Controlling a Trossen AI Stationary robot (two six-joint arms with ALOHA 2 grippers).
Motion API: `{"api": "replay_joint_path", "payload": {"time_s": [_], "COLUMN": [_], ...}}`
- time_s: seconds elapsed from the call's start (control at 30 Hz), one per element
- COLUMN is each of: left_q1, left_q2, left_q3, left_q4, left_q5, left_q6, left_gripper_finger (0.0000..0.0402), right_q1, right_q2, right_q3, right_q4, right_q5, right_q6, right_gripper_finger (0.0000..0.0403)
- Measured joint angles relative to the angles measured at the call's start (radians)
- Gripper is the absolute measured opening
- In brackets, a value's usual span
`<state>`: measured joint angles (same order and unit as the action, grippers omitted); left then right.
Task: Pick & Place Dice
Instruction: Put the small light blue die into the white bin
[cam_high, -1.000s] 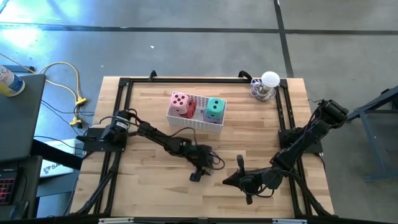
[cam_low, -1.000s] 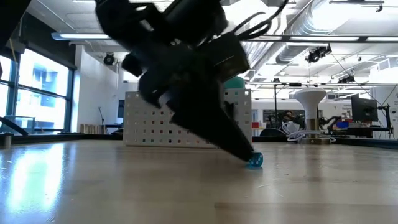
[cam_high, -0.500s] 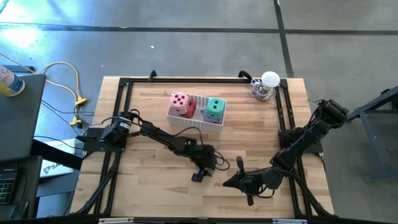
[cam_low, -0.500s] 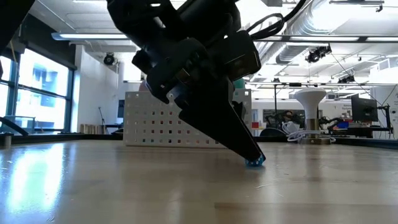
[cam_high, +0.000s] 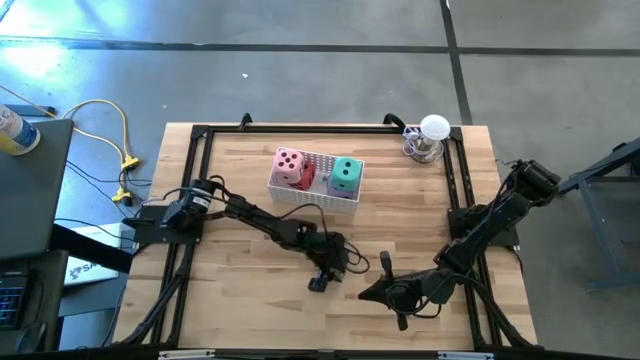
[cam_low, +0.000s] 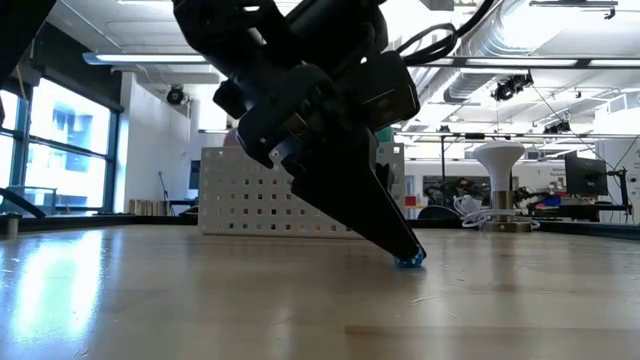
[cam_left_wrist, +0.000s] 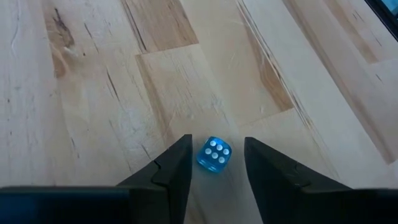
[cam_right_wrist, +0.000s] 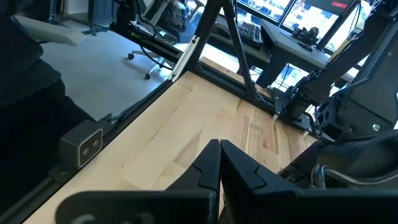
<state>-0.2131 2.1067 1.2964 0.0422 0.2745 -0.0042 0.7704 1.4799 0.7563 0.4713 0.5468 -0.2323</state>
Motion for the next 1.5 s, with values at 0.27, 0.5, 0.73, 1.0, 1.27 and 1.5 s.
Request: {"api": "replay_joint_path", "payload": {"time_s": [0.27, 0.5, 0.73, 1.0, 1.27, 1.5], "left_q1": [0.001, 0.001, -0.015, -0.084, -0.094, -0.012], "left_q2": [-0.004, -0.006, -0.057, -0.182, -0.385, -0.565], "left_q3": [-0.002, -0.002, -0.007, -0.006, -0.005, -0.004], "left_q4": [-0.01, -0.016, -0.095, -0.129, -0.259, -0.41], "left_q5": [0.007, 0.011, -0.073, -0.286, -0.282, -0.355], "left_q6": [-0.004, -0.004, 0.055, 0.162, 0.168, 0.187], "left_gripper_finger": [0.0057, 0.0041, 0.0041, 0.0041, 0.0046, 0.0048], "right_q1": [0.0, 0.0, 0.001, 0.002, 0.002, 0.002], "right_q2": [0.0, 0.0, 0.0, 0.0, 0.0, 0.0], "right_q3": [0.0, 0.0, 0.0, 0.0, 0.0, 0.0], "right_q4": [-0.001, -0.001, -0.004, -0.016, -0.023, -0.028], "right_q5": [0.0, 0.0, 0.0, 0.0, 0.0, 0.001], "right_q6": [0.003, 0.003, 0.007, 0.029, 0.029, 0.026], "right_gripper_finger": [0.0002, 0.0002, 0.0002, 0.0002, 0.0002, 0.0002]}}
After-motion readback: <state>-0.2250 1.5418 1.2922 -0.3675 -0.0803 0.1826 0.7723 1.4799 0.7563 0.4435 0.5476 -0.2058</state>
